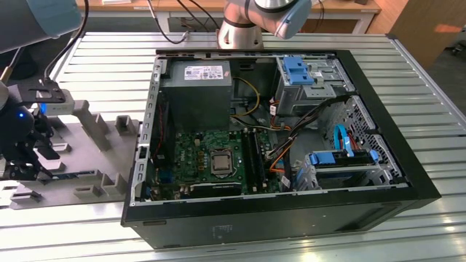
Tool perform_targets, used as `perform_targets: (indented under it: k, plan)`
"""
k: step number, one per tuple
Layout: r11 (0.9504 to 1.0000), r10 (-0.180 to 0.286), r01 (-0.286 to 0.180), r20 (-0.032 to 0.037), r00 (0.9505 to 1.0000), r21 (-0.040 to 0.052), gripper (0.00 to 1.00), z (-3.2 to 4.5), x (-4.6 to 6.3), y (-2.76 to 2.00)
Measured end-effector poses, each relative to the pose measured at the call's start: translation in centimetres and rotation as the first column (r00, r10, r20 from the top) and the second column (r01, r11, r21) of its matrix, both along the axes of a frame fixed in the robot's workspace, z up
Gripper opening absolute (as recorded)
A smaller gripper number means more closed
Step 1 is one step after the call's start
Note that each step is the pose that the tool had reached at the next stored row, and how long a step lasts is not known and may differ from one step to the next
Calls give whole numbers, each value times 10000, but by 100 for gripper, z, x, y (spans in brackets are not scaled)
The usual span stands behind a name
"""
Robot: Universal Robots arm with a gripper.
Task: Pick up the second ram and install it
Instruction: 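Pick up the second ram and move it above second insertion slot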
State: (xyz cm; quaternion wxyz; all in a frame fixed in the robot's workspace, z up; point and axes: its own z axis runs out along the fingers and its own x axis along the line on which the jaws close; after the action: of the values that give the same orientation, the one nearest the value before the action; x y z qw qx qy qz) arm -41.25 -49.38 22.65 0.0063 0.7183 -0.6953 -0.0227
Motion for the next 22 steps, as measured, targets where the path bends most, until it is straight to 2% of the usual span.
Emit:
perform_targets:
  k: [1, 5, 14, 22]
  plan:
    - [10000, 0, 0, 1, 10000, 1, 47, -1, 0, 0]
    - [10000, 0, 0, 2, 10000, 2, 47, -28, -17, 0]
    - [10000, 0, 0, 0, 10000, 0, 47, -181, -29, 0]
    - [10000, 0, 0, 0, 10000, 0, 47, -233, -47, 0]
